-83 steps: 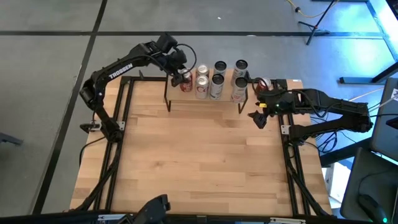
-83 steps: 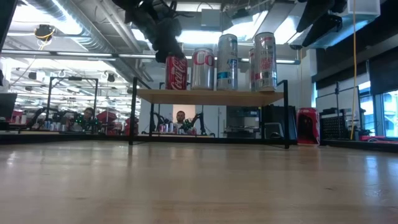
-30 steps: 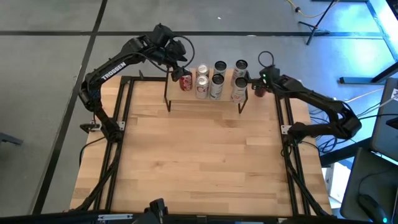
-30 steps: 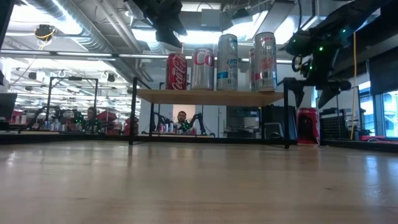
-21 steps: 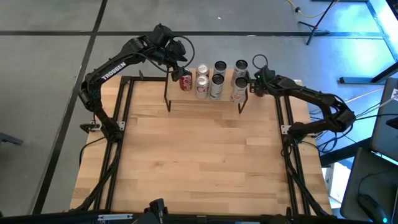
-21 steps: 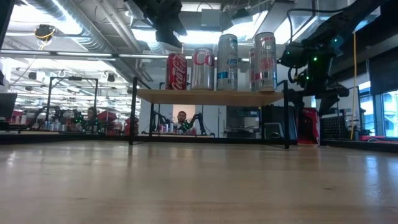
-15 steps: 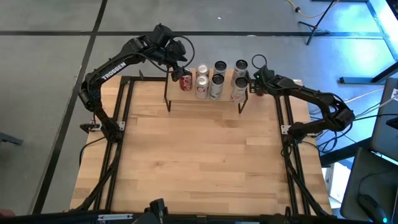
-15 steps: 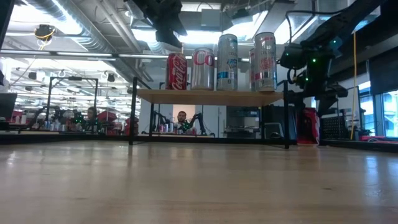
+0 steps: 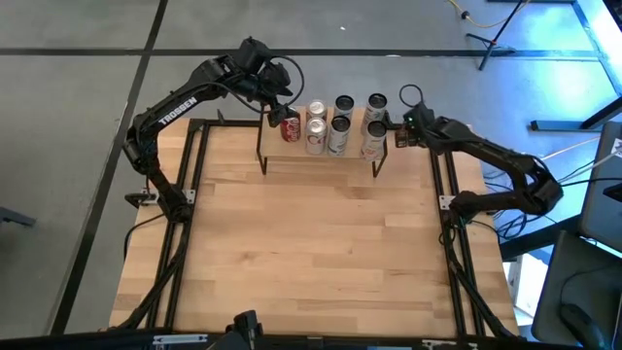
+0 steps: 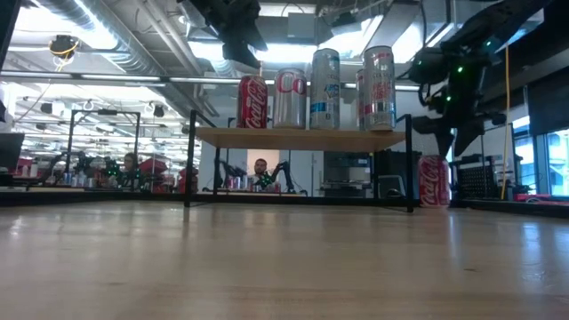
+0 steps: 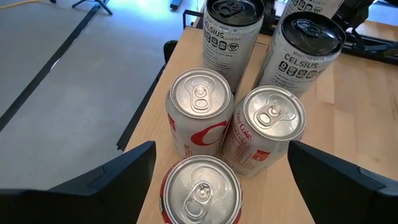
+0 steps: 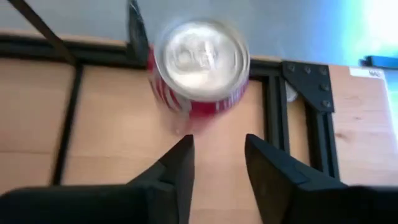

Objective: Place canned beverage on shelf
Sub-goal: Put the red soda can on the shelf aligned with the other red soda can

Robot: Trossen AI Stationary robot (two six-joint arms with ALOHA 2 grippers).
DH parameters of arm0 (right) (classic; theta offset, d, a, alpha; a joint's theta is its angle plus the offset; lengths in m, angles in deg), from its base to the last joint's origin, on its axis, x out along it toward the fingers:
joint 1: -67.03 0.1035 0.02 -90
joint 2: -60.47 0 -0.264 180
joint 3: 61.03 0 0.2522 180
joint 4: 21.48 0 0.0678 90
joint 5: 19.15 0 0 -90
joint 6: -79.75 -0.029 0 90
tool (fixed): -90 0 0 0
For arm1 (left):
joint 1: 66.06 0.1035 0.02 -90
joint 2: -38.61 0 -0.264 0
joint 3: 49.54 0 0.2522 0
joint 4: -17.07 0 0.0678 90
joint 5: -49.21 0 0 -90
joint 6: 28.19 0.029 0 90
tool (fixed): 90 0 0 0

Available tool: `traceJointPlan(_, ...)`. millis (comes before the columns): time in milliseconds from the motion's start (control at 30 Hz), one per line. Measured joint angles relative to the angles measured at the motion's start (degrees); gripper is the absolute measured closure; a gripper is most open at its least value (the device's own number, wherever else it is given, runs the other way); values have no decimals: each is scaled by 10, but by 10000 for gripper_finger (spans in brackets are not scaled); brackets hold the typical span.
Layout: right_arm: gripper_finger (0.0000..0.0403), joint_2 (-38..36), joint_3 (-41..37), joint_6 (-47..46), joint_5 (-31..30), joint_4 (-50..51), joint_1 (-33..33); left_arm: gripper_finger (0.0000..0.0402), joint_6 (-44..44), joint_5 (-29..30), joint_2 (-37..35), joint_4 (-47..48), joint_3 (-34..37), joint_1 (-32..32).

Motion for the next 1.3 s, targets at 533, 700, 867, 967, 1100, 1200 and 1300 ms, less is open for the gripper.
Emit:
traceJointPlan(533,217,-58,50,29,70,-3,0,51,0,0,0,0,0,0)
traceJointPlan(700,126,-34,56,29,49,-31,0,51,0,0,0,0,0,0)
traceJointPlan(867,48,9,56,28,-1,-32,-8,51,-1,0,0,0,0,0)
traceJointPlan(967,14,28,56,27,-7,-34,-22,51,-1,-1,0,0,0,-3)
traceJointPlan(1100,12,50,56,30,18,-39,-52,51,-1,-1,0,0,0,-11)
traceJointPlan(1200,22,62,56,34,26,-52,-54,51,0,-1,0,0,0,-16)
traceJointPlan(1300,28,82,56,36,34,-51,-53,51,0,7,0,0,0,-19)
